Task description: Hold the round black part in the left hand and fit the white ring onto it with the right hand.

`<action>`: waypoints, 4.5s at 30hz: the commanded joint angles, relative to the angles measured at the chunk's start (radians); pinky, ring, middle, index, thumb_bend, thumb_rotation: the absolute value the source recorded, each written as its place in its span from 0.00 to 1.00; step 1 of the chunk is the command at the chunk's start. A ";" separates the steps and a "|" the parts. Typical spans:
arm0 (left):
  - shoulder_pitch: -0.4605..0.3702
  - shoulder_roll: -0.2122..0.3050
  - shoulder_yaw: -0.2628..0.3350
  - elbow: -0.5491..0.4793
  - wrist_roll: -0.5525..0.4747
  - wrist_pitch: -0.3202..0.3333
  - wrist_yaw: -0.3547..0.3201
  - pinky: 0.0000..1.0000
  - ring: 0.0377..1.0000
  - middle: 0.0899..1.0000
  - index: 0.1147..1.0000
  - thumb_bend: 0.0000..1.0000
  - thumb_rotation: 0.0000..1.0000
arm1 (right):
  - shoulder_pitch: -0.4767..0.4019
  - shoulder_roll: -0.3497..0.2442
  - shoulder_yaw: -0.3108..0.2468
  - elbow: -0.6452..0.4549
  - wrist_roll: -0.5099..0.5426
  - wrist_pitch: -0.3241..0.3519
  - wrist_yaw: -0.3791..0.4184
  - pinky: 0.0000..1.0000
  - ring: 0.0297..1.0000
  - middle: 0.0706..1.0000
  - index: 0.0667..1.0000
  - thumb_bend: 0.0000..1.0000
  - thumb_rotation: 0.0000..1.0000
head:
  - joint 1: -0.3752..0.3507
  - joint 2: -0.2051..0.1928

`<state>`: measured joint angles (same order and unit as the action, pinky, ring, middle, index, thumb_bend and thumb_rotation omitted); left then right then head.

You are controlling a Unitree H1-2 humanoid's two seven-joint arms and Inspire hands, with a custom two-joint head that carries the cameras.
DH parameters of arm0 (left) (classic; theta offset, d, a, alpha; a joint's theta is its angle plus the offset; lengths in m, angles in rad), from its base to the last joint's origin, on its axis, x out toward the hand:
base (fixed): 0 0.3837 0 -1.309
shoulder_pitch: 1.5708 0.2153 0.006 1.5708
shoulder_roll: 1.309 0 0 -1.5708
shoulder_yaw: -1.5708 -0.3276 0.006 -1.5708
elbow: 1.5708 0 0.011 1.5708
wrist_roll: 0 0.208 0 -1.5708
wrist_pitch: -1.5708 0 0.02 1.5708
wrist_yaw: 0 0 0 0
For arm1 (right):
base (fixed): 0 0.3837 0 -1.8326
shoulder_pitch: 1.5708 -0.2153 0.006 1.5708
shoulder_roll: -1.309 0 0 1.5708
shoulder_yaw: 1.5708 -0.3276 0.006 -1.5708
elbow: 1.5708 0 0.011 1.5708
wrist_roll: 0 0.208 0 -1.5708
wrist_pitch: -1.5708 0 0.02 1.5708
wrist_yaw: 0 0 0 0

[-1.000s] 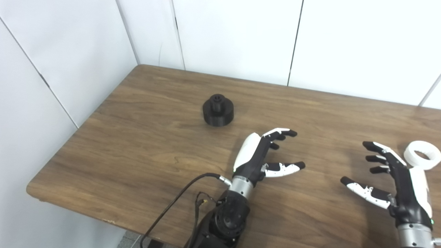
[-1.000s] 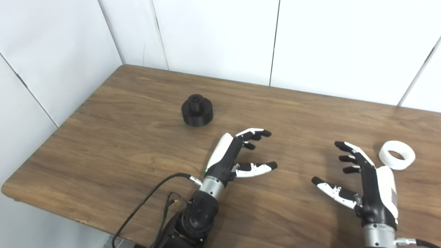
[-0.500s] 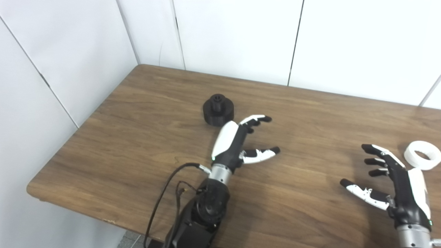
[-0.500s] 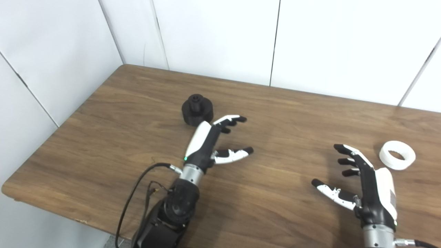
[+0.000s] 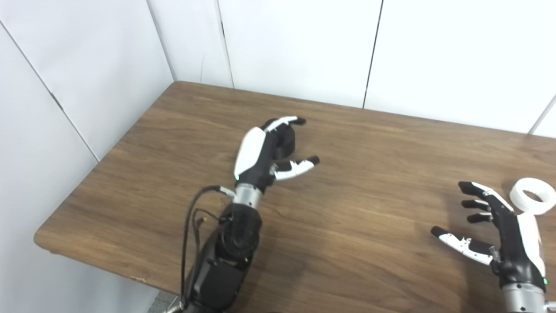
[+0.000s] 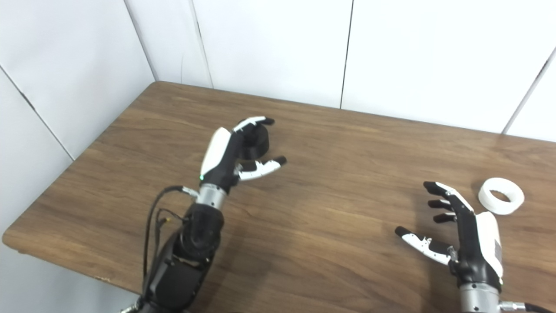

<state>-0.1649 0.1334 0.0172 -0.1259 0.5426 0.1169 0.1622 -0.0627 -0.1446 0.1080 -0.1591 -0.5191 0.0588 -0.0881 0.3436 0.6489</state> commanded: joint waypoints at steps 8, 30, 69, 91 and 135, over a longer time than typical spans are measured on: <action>-0.078 0.072 0.071 -0.083 0.027 0.035 0.022 0.69 0.80 0.83 0.72 0.73 0.26 | -0.041 -0.001 -0.002 -0.011 0.004 -0.036 -0.012 0.56 0.69 0.76 0.74 0.73 0.10 | 0.005 0.000; -0.148 0.248 -0.010 0.049 0.191 0.219 -0.135 0.93 1.00 1.00 0.88 1.00 0.52 | -0.033 0.001 0.000 -0.025 -0.005 -0.034 -0.017 0.55 0.68 0.76 0.74 0.73 0.10 | -0.004 0.009; -0.167 0.282 -0.166 0.120 0.409 0.351 -0.326 1.00 1.00 1.00 0.90 1.00 0.63 | -0.013 -0.005 -0.015 -0.057 -0.008 -0.028 -0.013 0.54 0.68 0.77 0.74 0.73 0.13 | -0.014 0.028; -0.213 0.247 -0.155 0.264 0.375 0.323 -0.166 1.00 1.00 1.00 0.95 1.00 0.62 | -0.023 -0.027 -0.012 -0.062 -0.005 -0.024 0.005 0.55 0.68 0.77 0.73 0.73 0.12 | -0.016 0.038; -0.255 0.198 -0.184 0.458 0.162 0.177 0.024 1.00 1.00 1.00 0.53 0.94 0.26 | 0.004 -0.022 -0.034 -0.115 -0.015 0.004 0.030 0.53 0.67 0.78 0.72 0.72 0.15 | -0.035 0.070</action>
<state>-0.3999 0.3216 -0.1623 0.3338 0.7021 0.3043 0.1779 -0.0363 -0.1680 0.0795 -0.2395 -0.5324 0.0804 -0.0473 0.3068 0.7179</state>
